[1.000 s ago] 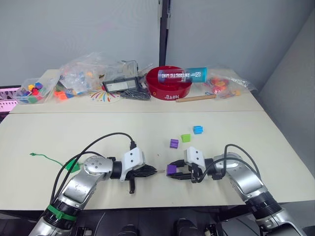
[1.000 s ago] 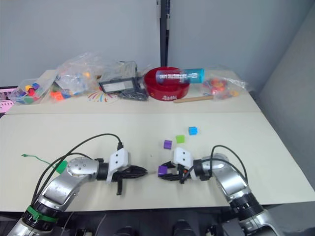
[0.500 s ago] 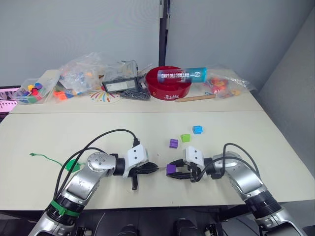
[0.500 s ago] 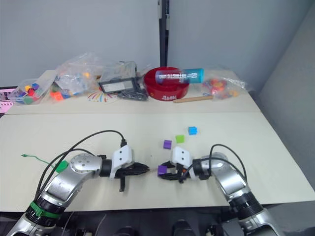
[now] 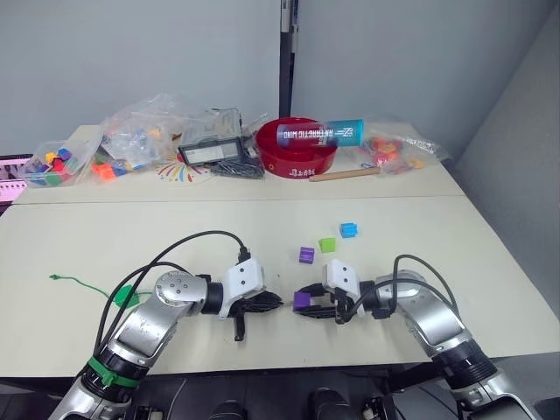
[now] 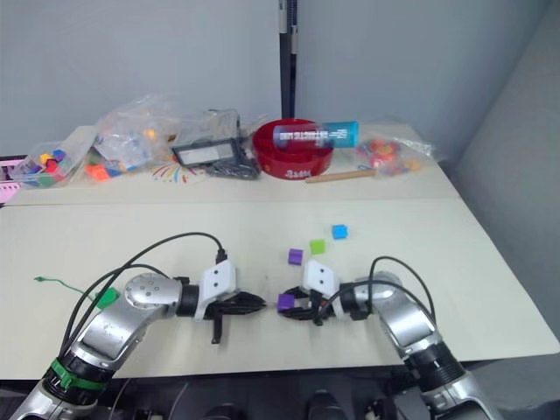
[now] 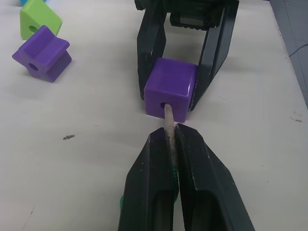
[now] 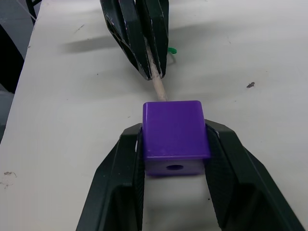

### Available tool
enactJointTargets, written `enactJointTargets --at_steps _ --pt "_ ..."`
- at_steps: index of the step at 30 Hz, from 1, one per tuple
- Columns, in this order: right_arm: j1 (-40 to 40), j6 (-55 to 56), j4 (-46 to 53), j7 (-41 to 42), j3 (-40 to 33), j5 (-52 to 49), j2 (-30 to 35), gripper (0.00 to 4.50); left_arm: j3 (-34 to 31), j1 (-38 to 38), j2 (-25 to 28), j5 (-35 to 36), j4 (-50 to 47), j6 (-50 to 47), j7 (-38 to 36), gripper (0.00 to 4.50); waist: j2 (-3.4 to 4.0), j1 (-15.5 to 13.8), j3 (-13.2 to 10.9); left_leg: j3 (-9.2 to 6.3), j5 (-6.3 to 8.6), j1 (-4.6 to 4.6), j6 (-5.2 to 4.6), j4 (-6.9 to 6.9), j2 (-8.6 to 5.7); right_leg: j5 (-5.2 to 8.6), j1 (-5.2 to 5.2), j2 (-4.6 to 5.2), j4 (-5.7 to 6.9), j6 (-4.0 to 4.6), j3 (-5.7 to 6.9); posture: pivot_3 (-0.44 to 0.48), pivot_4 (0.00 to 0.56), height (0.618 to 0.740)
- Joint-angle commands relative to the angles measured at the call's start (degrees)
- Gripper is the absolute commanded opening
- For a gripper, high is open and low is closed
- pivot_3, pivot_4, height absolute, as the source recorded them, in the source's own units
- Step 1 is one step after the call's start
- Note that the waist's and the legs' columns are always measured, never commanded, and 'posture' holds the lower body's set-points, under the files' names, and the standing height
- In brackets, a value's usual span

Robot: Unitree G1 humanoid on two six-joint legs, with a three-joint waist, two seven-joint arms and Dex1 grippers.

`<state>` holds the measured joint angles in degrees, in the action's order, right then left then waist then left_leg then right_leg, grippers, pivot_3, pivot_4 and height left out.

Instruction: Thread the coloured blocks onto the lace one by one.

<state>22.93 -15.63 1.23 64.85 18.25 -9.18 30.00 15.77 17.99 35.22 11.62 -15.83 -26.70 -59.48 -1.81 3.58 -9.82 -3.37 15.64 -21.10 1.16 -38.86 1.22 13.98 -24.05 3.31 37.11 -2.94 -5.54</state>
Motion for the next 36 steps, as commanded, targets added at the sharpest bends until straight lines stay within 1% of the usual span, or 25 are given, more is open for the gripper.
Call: enactJointTargets --at_steps 1,8,16,20,29,33,36 --pt "-0.29 -1.08 0.83 -1.91 0.84 1.16 -0.62 1.18 0.45 -0.26 -0.62 2.11 -4.11 0.14 -0.52 0.00 0.00 0.11 0.00 -0.01 0.00 0.00 0.00 0.00 0.00 0.00 0.00 0.00 0.00 0.00 0.00 0.000 0.150 0.740" --pt "-0.47 -3.69 4.15 -2.74 1.43 0.75 -1.07 1.18 2.59 0.37 -3.28 1.77 -2.74 0.53 -0.25 0.00 0.00 0.19 0.00 -0.01 0.00 -0.03 0.00 0.01 -0.01 0.00 -0.02 0.00 -0.01 0.00 0.01 0.000 0.150 0.740" --pt "-0.20 -5.41 5.52 -3.32 1.54 1.26 -1.55 1.18 5.67 1.92 -6.27 1.69 1.00 2.04 -3.39 0.00 0.00 -0.53 0.01 -0.01 0.00 0.00 0.00 -0.03 -0.04 0.00 0.07 0.03 -0.04 -0.01 0.01 0.000 0.150 0.740" --pt "-0.18 -5.92 5.92 -3.70 1.11 1.22 -1.89 1.18 5.96 1.90 -5.84 1.37 1.55 1.84 -4.63 0.00 0.00 -0.70 0.01 0.00 0.00 0.01 0.00 -0.04 -0.04 0.00 0.09 0.03 -0.04 -0.01 0.00 0.000 0.150 0.740" --pt "-2.33 -5.50 5.57 -4.28 -0.36 0.18 -3.68 1.18 5.35 0.20 -4.61 0.38 2.72 3.68 -4.65 0.00 -0.02 -0.64 0.03 0.00 0.00 0.02 0.00 -0.04 -0.03 0.00 0.08 0.02 -0.03 -0.01 0.00 0.000 0.150 0.740" --pt "-2.90 -4.35 4.10 -3.41 -0.94 -0.08 -4.09 1.18 5.93 -0.31 -2.42 -2.03 3.48 5.77 -4.92 0.00 -0.03 -0.40 0.04 0.00 0.00 0.04 0.00 -0.03 -0.02 0.00 0.08 0.01 -0.03 0.00 0.00 0.000 0.150 0.740" --pt "-2.62 -3.52 3.21 -2.71 -1.38 -0.57 -4.61 1.18 6.11 -0.47 -1.99 -2.64 4.13 6.97 -5.17 0.00 -0.04 -0.11 0.06 -0.01 0.00 0.05 0.00 -0.01 -0.01 0.00 0.09 0.00 -0.03 0.00 0.01 0.000 0.150 0.740"
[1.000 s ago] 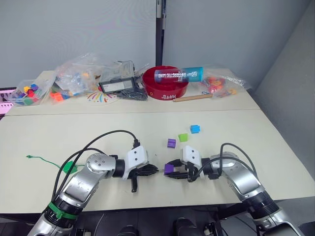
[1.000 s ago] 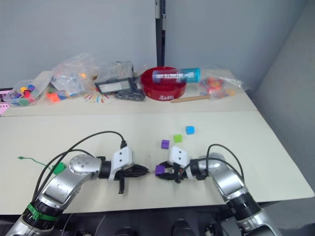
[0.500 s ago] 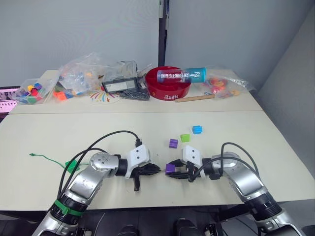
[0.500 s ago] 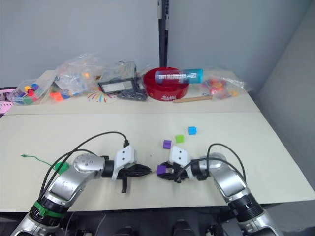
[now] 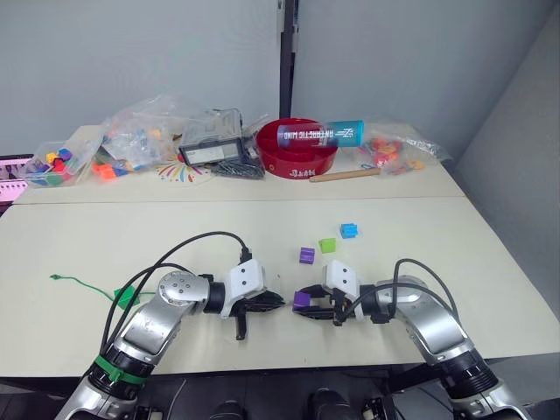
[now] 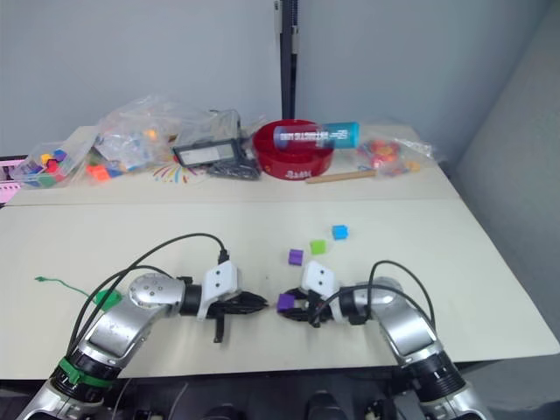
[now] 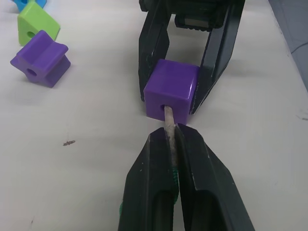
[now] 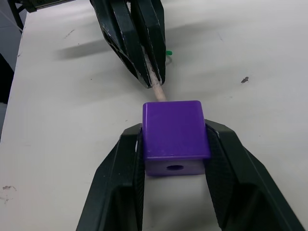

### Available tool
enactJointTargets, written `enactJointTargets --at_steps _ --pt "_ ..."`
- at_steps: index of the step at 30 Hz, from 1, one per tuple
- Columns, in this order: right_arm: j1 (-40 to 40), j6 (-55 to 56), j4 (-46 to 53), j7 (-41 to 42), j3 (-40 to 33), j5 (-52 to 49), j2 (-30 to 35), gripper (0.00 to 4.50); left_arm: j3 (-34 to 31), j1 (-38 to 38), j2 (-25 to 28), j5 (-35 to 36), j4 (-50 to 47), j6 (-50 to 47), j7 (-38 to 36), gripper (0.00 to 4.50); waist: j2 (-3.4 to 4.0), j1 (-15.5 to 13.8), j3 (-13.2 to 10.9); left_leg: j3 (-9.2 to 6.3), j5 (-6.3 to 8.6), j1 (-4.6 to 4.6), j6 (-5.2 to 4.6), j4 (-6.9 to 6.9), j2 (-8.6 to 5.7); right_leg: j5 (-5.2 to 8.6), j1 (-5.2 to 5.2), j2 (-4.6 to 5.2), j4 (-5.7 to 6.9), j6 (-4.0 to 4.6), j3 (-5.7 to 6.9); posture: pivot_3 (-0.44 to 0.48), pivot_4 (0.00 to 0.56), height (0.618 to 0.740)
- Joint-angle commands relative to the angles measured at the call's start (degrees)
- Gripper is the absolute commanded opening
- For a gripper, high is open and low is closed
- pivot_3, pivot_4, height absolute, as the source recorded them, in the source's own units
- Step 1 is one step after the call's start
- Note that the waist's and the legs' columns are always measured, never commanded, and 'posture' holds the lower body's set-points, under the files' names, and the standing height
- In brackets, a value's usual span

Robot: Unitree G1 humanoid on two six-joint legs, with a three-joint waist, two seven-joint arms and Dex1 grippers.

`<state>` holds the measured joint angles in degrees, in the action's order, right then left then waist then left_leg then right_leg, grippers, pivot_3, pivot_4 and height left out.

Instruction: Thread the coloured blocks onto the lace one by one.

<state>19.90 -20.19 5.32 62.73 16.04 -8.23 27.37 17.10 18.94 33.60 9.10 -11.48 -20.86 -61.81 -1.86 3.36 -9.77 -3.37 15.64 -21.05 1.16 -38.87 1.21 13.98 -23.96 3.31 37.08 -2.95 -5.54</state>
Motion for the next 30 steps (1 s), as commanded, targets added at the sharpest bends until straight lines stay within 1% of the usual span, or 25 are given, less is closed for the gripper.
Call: enactJointTargets --at_steps 1,9,13,21,30 --pt "0.63 1.25 -1.09 -0.36 0.71 -1.81 -2.23 1.18 4.84 -1.48 -0.43 -0.26 0.00 1.36 -2.80 0.00 0.00 0.17 0.00 0.00 0.00 0.00 0.00 0.01 0.00 0.00 0.00 0.00 0.00 0.00 0.00 0.000 0.150 0.740" --pt "1.46 1.70 -1.67 0.47 0.42 -2.30 -2.72 1.18 4.79 -2.92 1.02 -0.81 1.09 2.35 -3.12 0.00 0.00 0.57 0.01 -0.02 0.00 0.00 0.00 0.03 0.01 0.00 -0.01 -0.01 0.01 0.00 0.01 0.000 0.150 0.740" --pt "1.67 1.77 -1.86 0.17 0.21 -2.36 -3.08 1.18 5.45 -3.56 1.89 -0.99 0.51 0.74 -3.26 0.00 0.00 0.70 0.02 -0.02 0.00 0.01 0.00 0.04 0.05 0.00 -0.01 -0.04 0.01 0.00 0.01 0.000 0.150 0.740" --pt "1.79 1.66 0.26 0.31 -0.53 -4.38 -4.30 1.18 7.01 -2.14 1.61 -2.23 0.33 -1.77 -2.73 0.00 0.00 0.70 0.02 0.00 0.00 0.02 -0.01 0.04 0.07 0.00 -0.01 -0.07 0.00 0.00 0.00 0.000 0.150 0.740" --pt "0.95 1.92 -0.79 -0.74 -1.21 -4.36 -5.01 1.18 8.17 -1.63 4.14 -2.59 0.11 -2.45 -4.19 0.00 0.00 0.90 0.02 0.00 0.01 0.02 -0.01 0.06 0.13 0.00 -0.04 -0.13 0.01 0.01 -0.01 0.000 0.150 0.740"
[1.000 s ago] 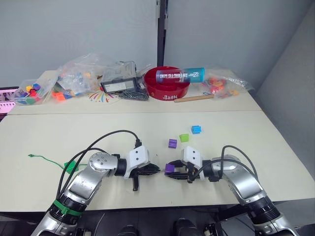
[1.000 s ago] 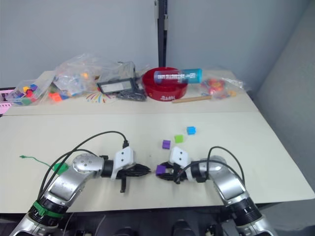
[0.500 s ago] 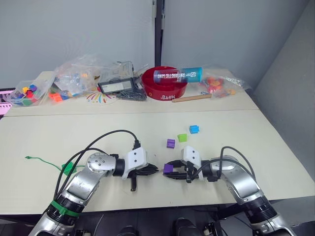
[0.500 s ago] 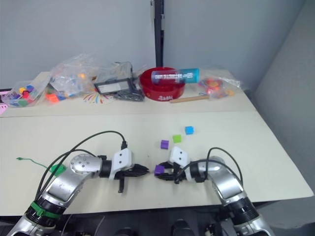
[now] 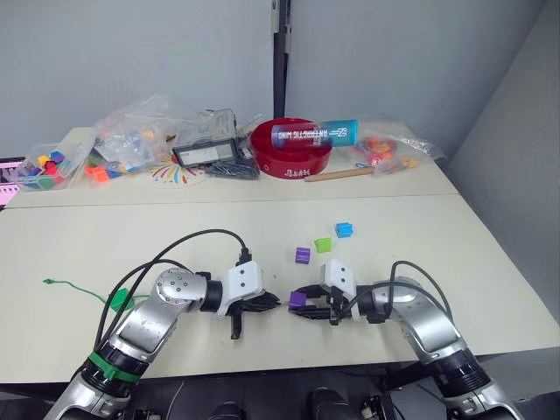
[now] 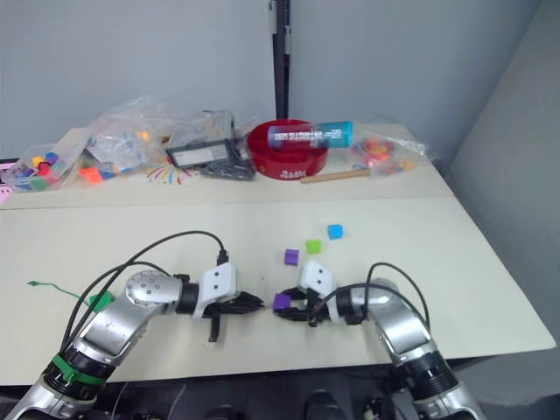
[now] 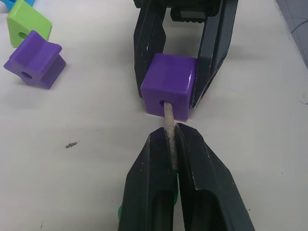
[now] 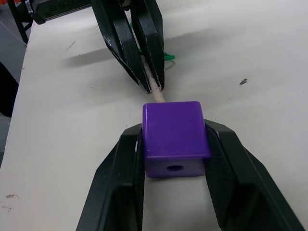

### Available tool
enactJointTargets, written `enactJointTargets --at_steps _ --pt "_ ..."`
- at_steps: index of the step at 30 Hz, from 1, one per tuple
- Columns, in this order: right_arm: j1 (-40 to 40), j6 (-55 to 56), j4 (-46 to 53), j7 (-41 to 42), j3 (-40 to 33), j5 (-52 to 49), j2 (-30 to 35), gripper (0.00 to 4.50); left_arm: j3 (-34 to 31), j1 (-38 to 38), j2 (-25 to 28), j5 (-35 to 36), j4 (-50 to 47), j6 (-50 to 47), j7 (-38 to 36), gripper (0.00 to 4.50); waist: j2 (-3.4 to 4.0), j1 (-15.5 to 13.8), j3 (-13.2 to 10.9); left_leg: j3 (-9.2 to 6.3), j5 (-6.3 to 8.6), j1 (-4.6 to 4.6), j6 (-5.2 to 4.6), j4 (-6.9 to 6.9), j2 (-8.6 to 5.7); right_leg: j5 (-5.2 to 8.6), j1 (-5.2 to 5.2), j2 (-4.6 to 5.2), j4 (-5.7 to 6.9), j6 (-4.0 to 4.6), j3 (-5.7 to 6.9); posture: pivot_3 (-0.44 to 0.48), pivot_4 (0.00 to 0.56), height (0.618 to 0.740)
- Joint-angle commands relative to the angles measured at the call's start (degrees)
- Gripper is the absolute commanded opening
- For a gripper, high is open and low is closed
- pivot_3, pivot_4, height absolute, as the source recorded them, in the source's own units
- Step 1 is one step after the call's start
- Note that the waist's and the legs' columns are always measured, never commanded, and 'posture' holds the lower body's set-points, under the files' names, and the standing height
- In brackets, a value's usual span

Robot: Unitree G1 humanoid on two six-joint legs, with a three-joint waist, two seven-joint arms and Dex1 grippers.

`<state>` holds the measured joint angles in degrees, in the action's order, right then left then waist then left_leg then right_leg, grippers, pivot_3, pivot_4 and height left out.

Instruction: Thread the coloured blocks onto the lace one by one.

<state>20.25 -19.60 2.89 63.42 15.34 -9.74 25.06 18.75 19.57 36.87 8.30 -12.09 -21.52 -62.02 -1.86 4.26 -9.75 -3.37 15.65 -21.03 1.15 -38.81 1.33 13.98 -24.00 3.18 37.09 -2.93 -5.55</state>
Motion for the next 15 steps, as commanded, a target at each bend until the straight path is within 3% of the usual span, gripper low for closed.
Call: enactJointTargets --at_steps 1,11,15 --pt "0.45 1.29 1.63 -1.43 -0.67 -3.15 -2.98 1.18 6.57 -2.18 0.65 -1.64 0.74 -1.81 -3.73 0.00 0.00 0.00 0.00 0.00 0.00 0.00 0.00 0.00 0.02 0.00 0.00 -0.02 0.00 0.00 0.00 0.000 0.150 0.740" --pt "-0.10 2.85 1.18 -0.78 -0.26 -2.26 -3.01 1.18 6.69 -2.54 1.12 -2.06 1.02 -2.06 -4.08 0.00 0.00 -0.13 0.00 0.03 0.00 -0.03 0.00 0.01 0.08 0.00 -0.06 -0.08 0.00 0.03 0.00 0.000 0.150 0.740" --pt "0.83 2.79 0.47 -1.03 0.87 -0.40 -2.30 1.18 7.31 -0.32 -2.30 -1.86 1.20 -2.03 -2.82 0.00 0.01 -0.41 0.00 0.03 0.00 -0.03 0.00 0.00 0.07 0.00 -0.03 -0.06 0.00 0.03 0.00 0.000 0.150 0.740"
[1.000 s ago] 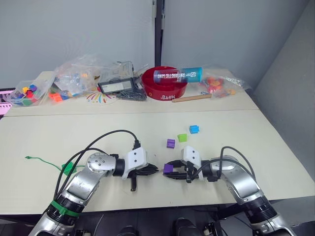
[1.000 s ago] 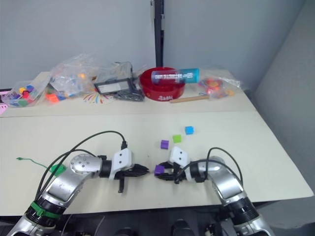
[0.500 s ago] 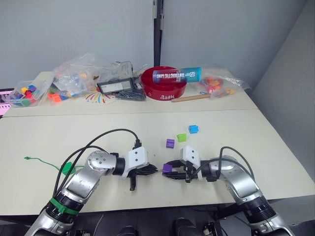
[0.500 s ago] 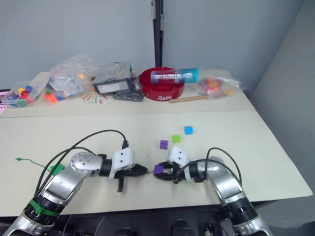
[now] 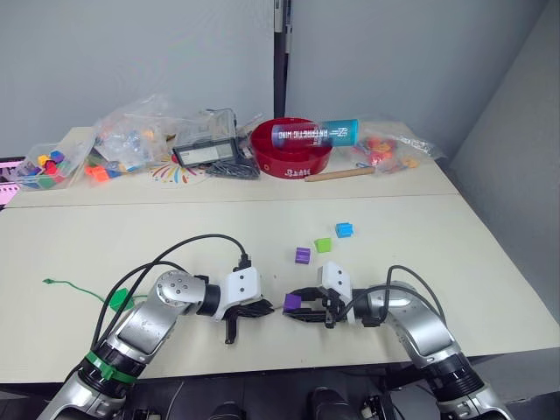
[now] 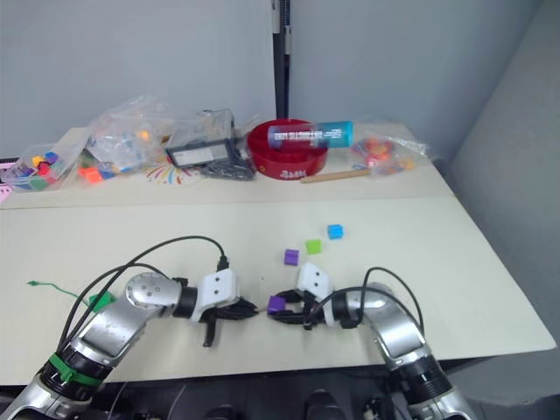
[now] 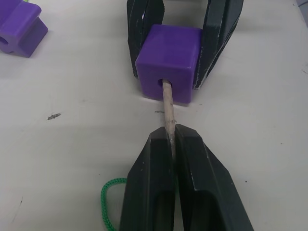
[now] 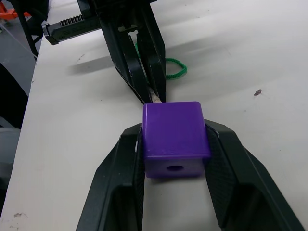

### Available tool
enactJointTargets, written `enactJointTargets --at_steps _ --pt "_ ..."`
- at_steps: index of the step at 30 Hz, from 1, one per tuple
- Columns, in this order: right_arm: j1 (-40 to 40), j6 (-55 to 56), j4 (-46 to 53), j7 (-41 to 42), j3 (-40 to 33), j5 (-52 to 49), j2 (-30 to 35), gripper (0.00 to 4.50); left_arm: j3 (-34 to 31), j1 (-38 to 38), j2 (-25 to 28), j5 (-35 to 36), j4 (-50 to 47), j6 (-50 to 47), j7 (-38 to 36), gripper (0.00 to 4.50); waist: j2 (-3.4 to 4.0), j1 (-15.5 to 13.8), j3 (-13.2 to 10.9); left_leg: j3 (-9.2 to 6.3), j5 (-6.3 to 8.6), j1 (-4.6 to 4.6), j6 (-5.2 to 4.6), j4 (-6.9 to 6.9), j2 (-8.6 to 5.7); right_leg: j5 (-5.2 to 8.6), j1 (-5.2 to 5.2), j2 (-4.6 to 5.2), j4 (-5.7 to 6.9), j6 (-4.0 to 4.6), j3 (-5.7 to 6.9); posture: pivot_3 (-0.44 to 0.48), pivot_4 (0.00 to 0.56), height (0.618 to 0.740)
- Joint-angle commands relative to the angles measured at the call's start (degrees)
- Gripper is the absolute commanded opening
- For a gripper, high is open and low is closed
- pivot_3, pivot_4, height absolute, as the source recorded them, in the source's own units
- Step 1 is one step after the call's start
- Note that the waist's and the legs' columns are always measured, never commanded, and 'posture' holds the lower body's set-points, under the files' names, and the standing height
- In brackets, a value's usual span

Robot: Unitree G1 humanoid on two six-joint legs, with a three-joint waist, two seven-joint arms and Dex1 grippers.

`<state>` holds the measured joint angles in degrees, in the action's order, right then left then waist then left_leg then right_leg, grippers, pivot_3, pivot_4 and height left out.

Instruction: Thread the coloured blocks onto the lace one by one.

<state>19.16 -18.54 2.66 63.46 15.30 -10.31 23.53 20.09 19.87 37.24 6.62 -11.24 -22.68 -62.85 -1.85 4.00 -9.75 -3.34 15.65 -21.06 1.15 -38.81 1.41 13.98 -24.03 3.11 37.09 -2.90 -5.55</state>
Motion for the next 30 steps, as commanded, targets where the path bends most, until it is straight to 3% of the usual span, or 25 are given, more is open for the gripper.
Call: enactJointTargets --at_steps 1,30 --pt "2.10 1.82 0.57 -1.07 1.21 0.50 -0.61 1.18 6.02 -0.13 -3.45 -0.17 0.41 -1.10 -1.79 0.00 0.00 -0.21 0.00 0.00 0.00 0.00 0.00 -0.02 -0.01 0.00 0.02 0.01 0.00 0.00 0.00 0.000 0.150 0.740" --pt "2.26 2.81 0.16 -0.89 2.85 1.40 0.37 1.18 4.60 3.78 -9.16 2.16 -4.39 -6.62 -2.24 0.00 0.03 -1.41 0.05 -0.01 -0.01 0.05 0.01 -0.10 -0.08 0.00 0.17 0.07 -0.03 -0.01 0.00 0.000 0.150 0.740"
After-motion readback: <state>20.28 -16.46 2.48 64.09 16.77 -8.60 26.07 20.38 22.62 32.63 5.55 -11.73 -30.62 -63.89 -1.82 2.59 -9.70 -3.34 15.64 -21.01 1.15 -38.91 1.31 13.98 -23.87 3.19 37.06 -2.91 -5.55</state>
